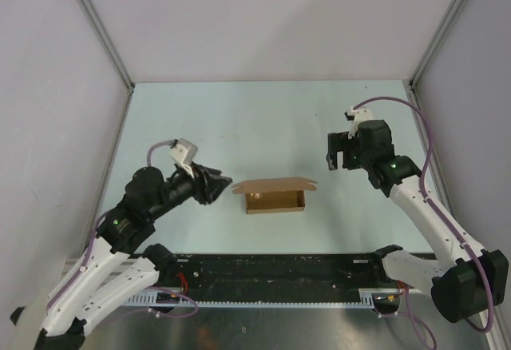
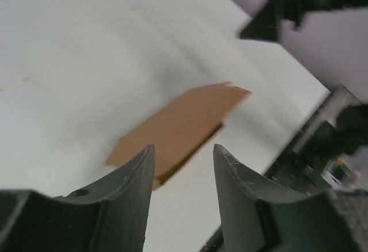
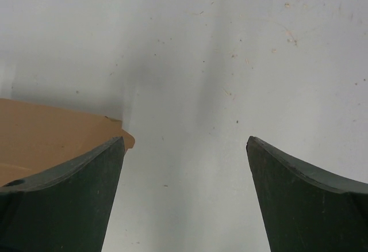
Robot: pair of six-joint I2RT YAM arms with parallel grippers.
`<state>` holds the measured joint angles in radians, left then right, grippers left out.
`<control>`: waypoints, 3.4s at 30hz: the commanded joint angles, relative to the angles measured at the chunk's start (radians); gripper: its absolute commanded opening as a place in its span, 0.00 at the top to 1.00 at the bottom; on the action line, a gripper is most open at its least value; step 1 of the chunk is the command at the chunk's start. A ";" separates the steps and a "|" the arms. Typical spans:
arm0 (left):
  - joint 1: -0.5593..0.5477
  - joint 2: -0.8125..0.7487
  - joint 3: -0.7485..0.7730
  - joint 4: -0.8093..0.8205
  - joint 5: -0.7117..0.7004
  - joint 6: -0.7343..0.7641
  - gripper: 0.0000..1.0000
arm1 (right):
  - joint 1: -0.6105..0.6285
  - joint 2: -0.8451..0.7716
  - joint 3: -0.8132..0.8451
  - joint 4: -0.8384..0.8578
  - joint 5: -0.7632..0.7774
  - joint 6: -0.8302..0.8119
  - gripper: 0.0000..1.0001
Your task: Fold the paper box
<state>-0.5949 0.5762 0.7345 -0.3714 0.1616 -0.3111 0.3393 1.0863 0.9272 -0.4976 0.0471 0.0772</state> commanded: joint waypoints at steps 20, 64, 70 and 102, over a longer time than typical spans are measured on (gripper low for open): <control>-0.657 0.464 -0.017 0.190 -0.637 -0.057 0.51 | 0.006 -0.060 0.022 0.017 -0.064 0.010 0.07; -0.454 0.752 0.187 0.272 -0.554 0.020 0.52 | 0.095 -0.252 -0.162 0.082 -0.515 -0.381 0.11; -0.441 0.772 0.212 0.256 -0.544 0.023 0.51 | 0.168 -0.190 -0.200 0.169 -0.345 -0.355 0.12; -0.421 0.740 0.187 0.252 -0.524 0.030 0.50 | 0.181 0.027 -0.306 0.470 -0.248 -0.223 0.48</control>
<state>-1.0222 1.3472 0.9073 -0.1230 -0.3771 -0.2951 0.5152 1.1007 0.6327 -0.1040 -0.1913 -0.1688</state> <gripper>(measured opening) 0.496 0.559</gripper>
